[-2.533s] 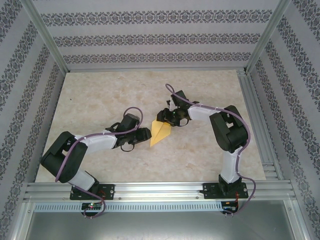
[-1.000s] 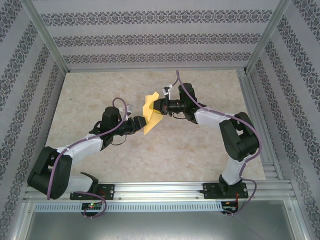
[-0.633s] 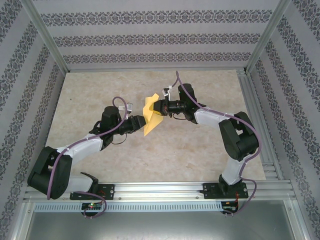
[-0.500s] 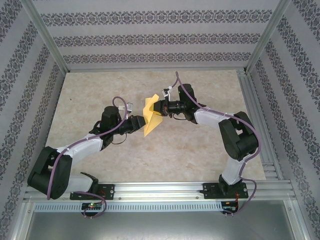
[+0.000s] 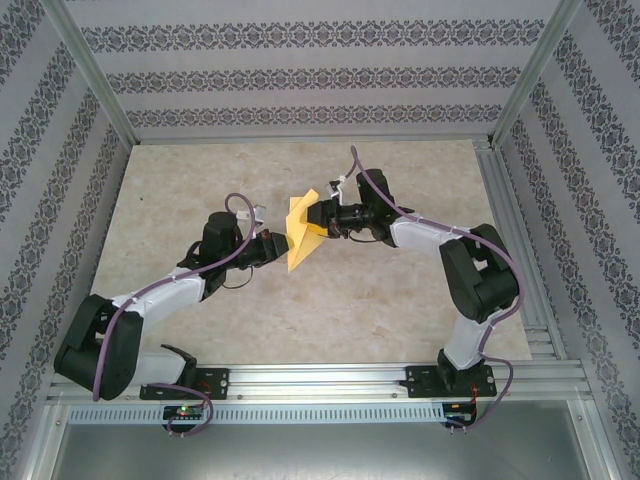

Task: Fold a paper plane with a square sheet of paper (pick it up from the middle)
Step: Turn over the paper at the center of the table.

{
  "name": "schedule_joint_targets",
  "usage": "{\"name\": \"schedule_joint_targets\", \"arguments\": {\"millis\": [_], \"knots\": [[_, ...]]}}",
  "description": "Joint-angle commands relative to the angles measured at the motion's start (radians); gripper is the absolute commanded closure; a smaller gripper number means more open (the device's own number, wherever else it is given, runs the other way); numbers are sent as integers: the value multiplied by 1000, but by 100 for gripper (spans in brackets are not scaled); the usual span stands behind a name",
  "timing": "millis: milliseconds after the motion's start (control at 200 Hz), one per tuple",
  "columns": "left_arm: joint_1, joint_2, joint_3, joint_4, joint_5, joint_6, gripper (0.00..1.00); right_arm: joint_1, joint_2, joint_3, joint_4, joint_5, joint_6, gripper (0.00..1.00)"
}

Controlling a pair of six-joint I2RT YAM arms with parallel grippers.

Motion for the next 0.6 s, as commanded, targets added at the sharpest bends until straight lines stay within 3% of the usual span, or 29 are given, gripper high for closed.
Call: {"name": "schedule_joint_targets", "arguments": {"millis": [0, 130, 230, 405, 595], "knots": [[11, -64, 72, -202, -85, 131, 95, -41, -102, -8, -133, 107, -130, 49], [-7, -103, 210, -631, -369, 307, 94, -54, -205, 1, -371, 351, -305, 36], [-60, -79, 319, -862, -600, 383, 93, -52, -272, -13, -456, 516, -373, 31], [-198, 87, 487, -1118, -1010, 386, 91, -52, -365, -83, -457, 693, -383, 28], [-323, 362, 668, -1266, -1263, 317, 90, -60, -413, -133, -448, 757, -368, 29]]}}
